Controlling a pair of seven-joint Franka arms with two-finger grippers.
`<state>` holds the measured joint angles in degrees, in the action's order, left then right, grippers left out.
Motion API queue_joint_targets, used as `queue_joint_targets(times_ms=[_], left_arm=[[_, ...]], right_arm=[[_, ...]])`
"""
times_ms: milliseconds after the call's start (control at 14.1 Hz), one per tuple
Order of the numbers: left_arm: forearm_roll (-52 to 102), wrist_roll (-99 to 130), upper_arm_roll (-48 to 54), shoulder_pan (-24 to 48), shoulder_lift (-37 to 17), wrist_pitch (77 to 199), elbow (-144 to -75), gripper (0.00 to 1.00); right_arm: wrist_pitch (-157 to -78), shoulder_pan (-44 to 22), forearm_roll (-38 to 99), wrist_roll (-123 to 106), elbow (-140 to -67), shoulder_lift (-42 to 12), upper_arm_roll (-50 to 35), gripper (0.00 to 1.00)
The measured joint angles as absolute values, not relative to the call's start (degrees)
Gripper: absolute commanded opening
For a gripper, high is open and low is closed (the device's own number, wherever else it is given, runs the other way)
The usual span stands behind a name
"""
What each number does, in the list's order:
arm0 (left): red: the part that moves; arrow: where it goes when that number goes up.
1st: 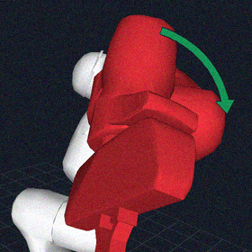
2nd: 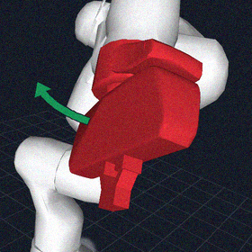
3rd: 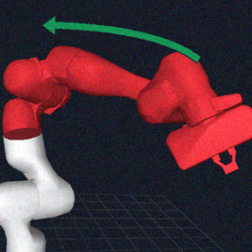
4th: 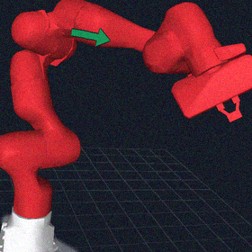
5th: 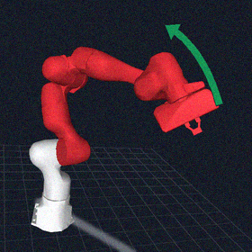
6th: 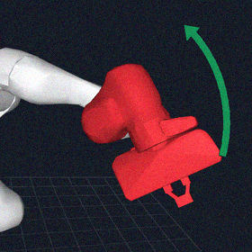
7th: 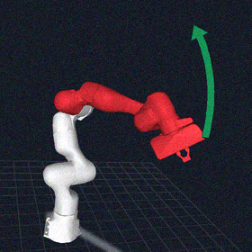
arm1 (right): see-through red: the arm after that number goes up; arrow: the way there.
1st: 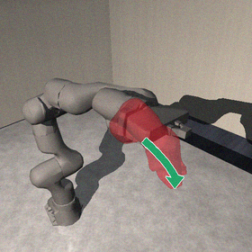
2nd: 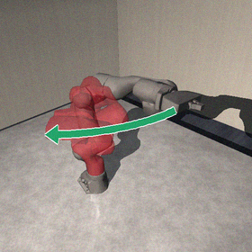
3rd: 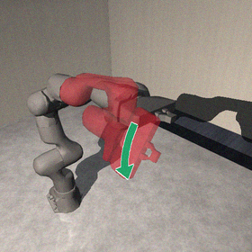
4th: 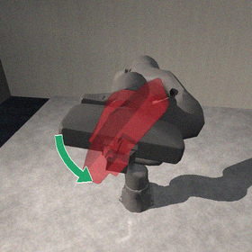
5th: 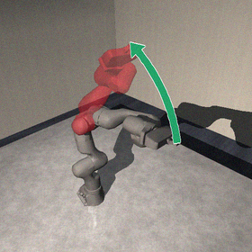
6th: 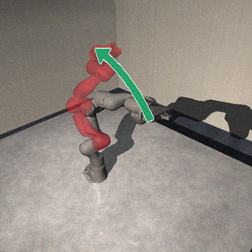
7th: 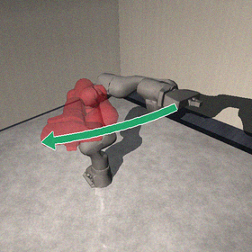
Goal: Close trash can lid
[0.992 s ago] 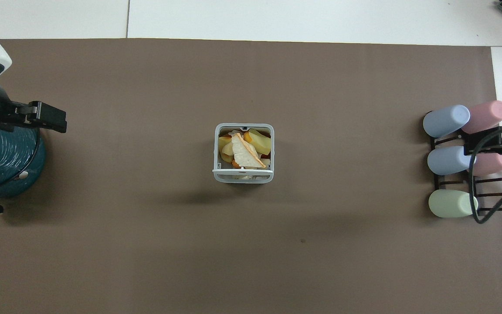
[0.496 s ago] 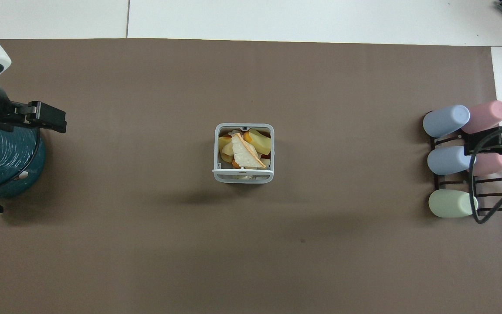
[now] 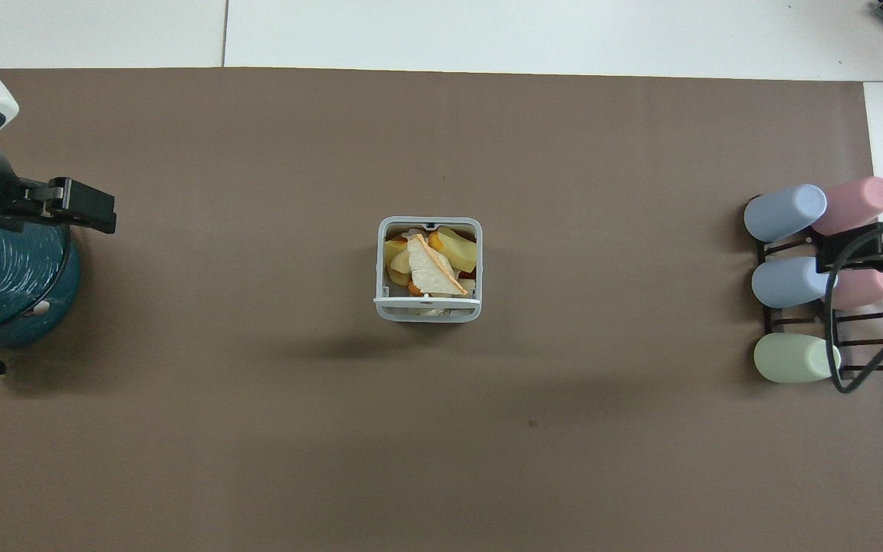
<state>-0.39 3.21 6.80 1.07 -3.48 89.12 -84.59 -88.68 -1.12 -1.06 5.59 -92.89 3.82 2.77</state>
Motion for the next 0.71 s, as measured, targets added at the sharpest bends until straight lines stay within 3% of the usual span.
queue_joint_targets(times_ms=[709], left_arm=[[-0.1, 3.2, 7.0, 1.2, -3.3, 89.2, -85.7, 1.00]], right_arm=[[-88.7, -1.1, -1.1, 5.6, -92.9, 3.8, 2.8, 1.00]])
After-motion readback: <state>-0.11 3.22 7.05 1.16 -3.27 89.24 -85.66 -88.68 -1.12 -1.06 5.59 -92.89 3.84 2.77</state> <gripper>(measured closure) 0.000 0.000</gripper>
